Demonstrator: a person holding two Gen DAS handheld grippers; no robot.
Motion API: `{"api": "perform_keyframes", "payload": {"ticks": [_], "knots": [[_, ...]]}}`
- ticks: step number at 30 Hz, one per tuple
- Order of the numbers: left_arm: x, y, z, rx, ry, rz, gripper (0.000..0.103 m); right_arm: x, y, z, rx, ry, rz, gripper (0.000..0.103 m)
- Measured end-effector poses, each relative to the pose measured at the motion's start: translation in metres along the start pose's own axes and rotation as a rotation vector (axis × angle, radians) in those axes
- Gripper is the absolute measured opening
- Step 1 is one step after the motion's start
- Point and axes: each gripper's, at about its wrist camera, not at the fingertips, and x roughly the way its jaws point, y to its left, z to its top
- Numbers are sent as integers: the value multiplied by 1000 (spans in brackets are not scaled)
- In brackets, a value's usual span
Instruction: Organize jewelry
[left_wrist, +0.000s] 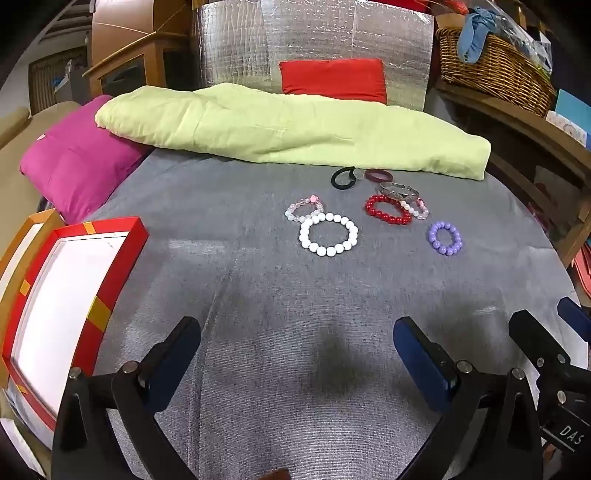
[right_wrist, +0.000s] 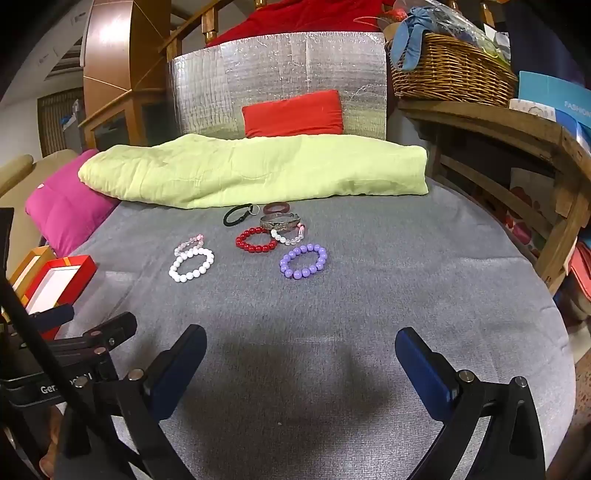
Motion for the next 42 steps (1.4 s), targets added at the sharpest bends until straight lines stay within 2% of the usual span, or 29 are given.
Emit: {"api": "perform_keyframes", "payload": {"ticks": [42], "knots": [[2,1,0,-14,-3,-11,103,1,-3,0,5,6,-7,103]]}}
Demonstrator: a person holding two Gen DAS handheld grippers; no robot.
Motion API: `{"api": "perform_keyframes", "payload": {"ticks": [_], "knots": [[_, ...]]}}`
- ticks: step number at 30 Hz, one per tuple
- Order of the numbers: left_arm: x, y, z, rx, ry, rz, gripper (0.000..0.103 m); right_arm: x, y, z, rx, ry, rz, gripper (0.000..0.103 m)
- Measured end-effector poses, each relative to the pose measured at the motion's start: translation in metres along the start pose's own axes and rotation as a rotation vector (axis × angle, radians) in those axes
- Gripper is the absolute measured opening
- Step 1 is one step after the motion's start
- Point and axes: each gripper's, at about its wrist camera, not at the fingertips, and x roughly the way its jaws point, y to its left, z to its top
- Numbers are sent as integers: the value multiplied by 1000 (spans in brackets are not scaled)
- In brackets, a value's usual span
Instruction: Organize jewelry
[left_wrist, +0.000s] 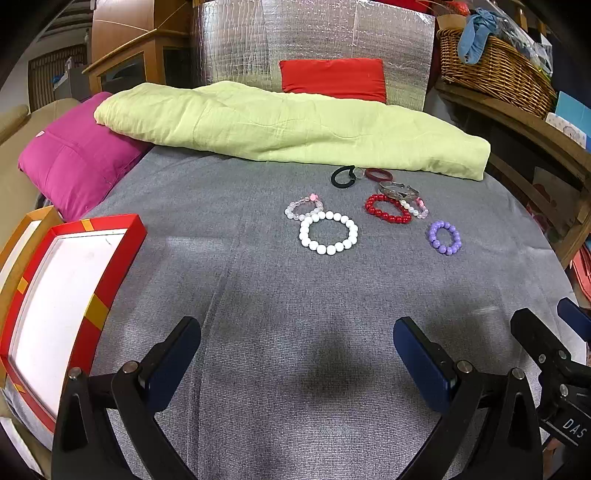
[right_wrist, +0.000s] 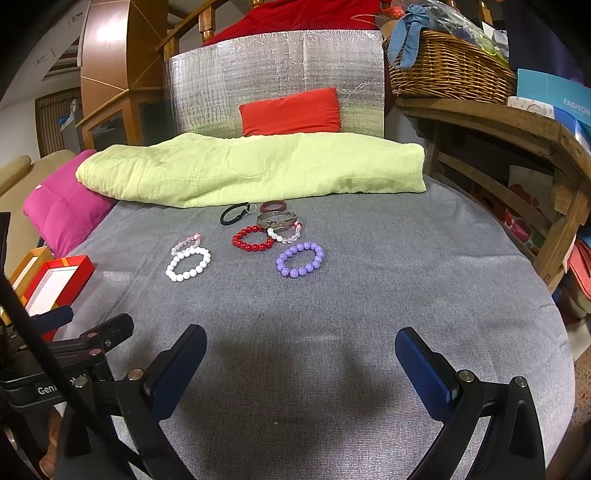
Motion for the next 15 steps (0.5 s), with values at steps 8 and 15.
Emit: {"api": "perform_keyframes", "payload": {"ticks": [8,15], "knots": [[1,4,0,-27,3,-16,103,1,0,0,6,3,4,103],[-2,7,0,-9,-22,-15,103,0,-4,1,22,3,15,103]]}}
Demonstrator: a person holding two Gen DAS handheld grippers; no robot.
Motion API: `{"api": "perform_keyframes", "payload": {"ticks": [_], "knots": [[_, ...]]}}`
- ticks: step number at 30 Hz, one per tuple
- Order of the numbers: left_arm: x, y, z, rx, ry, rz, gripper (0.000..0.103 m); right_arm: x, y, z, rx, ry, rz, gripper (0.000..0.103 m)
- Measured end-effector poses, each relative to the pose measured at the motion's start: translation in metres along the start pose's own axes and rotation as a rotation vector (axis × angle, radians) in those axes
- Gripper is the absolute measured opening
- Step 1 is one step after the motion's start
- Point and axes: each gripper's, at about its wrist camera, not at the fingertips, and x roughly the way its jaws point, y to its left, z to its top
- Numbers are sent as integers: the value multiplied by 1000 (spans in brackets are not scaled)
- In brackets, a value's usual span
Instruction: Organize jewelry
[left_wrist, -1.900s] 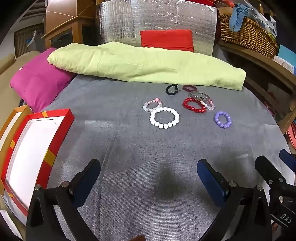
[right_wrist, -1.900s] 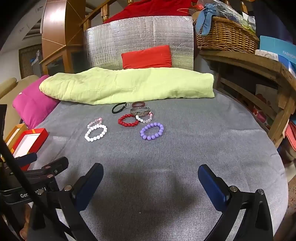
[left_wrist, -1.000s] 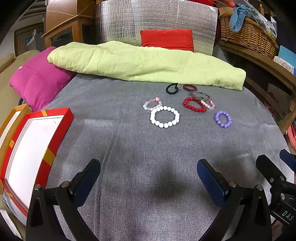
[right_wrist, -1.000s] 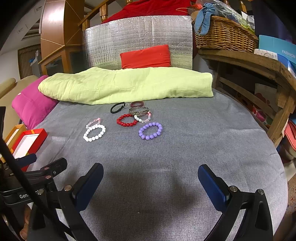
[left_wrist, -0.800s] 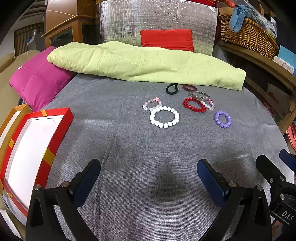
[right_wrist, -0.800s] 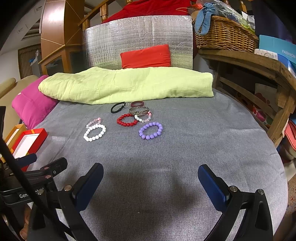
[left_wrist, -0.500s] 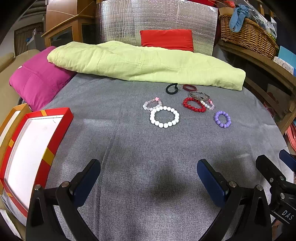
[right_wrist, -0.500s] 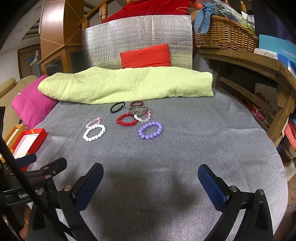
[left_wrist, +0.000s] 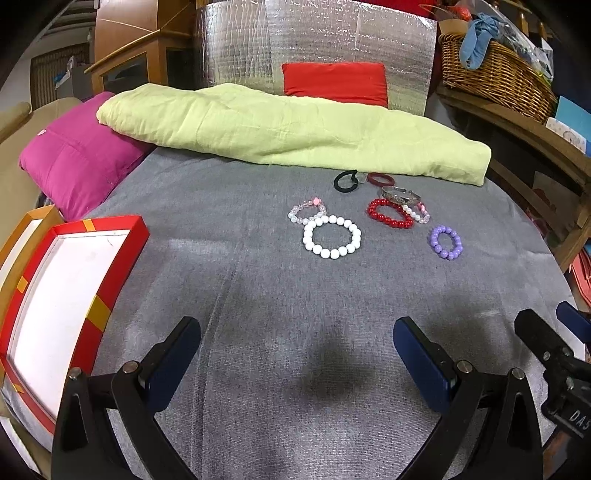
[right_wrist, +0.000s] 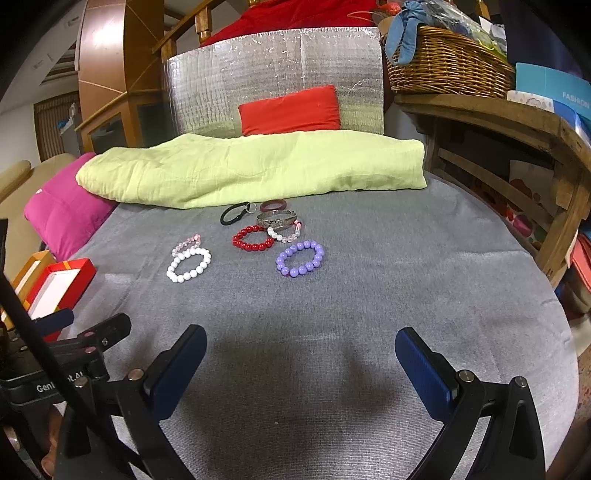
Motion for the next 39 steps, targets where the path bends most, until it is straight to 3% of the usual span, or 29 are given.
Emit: {"api": "perform_keyframes", "payload": {"ticks": [4,7,9,14,17,24,26,27,29,30,34,37,39], "knots": [[-1,2,-2,15,-20,-19,103,0,-4,0,17,7,12,101],[0,6,-4,25,-42,-7,103,6,-7,2,33,39,30,92],[3,11,-3,12,-35,-16,103,14,-9,6,47,76,43,79],[5,22,5,-64,-14,-45,103,49,-15,27,74,175,41,67],[7,23,7,-72,-1,-45,103,82,-22,48,117,258,34,51],[9,29,12,-105,-5,-57,103,141,-24,87,179,393,-40,45],[9,30,14,-104,-12,-53,103,155,-19,90,167,436,-61,36],[9,30,14,-104,-14,-51,103,159,-17,91,164,454,-69,26],[10,30,14,-103,-17,-48,102,169,-15,89,149,482,-90,22],[10,31,14,-104,-16,-49,100,168,-14,90,139,475,-96,11],[16,36,15,-119,9,-52,87,157,-12,88,96,463,-64,10],[27,40,20,-149,60,-72,70,135,-18,77,93,427,-21,10],[35,37,30,-146,83,-88,67,121,-21,66,101,404,11,10]]}}
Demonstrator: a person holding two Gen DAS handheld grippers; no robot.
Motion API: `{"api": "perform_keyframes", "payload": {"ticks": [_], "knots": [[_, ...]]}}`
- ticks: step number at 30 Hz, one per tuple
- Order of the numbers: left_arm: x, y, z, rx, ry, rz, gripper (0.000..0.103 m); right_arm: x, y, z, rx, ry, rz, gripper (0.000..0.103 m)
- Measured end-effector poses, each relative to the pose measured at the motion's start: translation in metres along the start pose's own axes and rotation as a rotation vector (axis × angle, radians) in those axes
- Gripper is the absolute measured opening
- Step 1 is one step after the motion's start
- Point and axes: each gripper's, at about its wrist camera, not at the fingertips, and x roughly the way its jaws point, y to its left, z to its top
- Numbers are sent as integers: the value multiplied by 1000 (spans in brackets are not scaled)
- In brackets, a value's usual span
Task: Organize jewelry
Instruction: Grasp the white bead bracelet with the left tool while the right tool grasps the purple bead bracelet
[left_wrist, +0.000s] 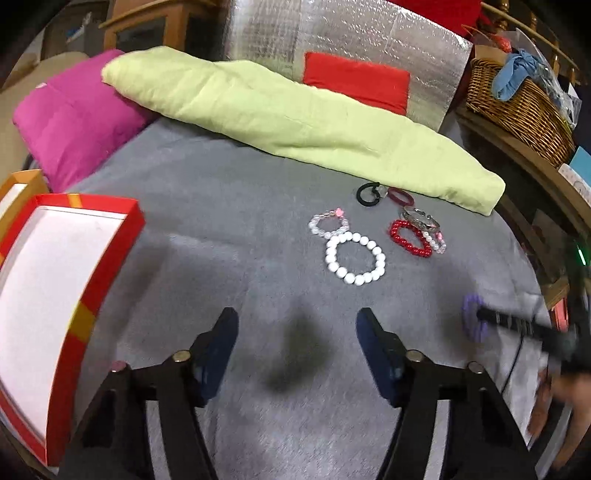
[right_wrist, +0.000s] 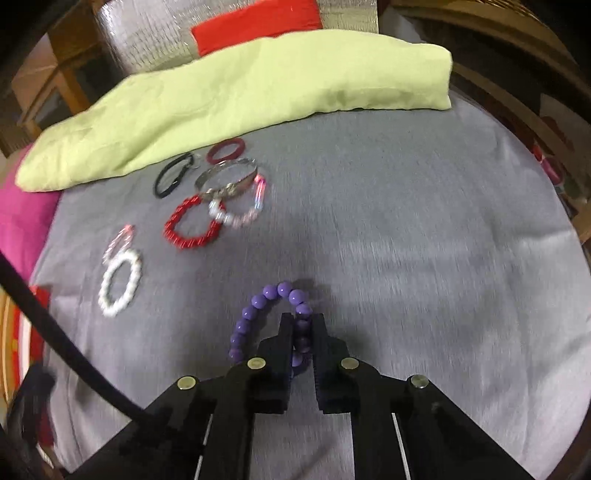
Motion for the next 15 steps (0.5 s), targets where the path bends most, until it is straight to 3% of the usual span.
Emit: {"api": "perform_keyframes", "payload": {"ticks": [5,8,10,12,15], "knots": [[31,-26,30,62,61,26,67,-13,-7,-26,21,-39,89,10],[51,-41,44,101,87,66,64,-19,-7,-21,24,-63,124,10],[73,-50,48,133,149,98,56,-19,-6,-20,17,-73,130,10],[98,-49,46,129,238,123,15,-18,-5,-21,18,-67,157,10],[91,-50,47,127,216,130,10,-18,-3,-20,11,-72,175,10]]}}
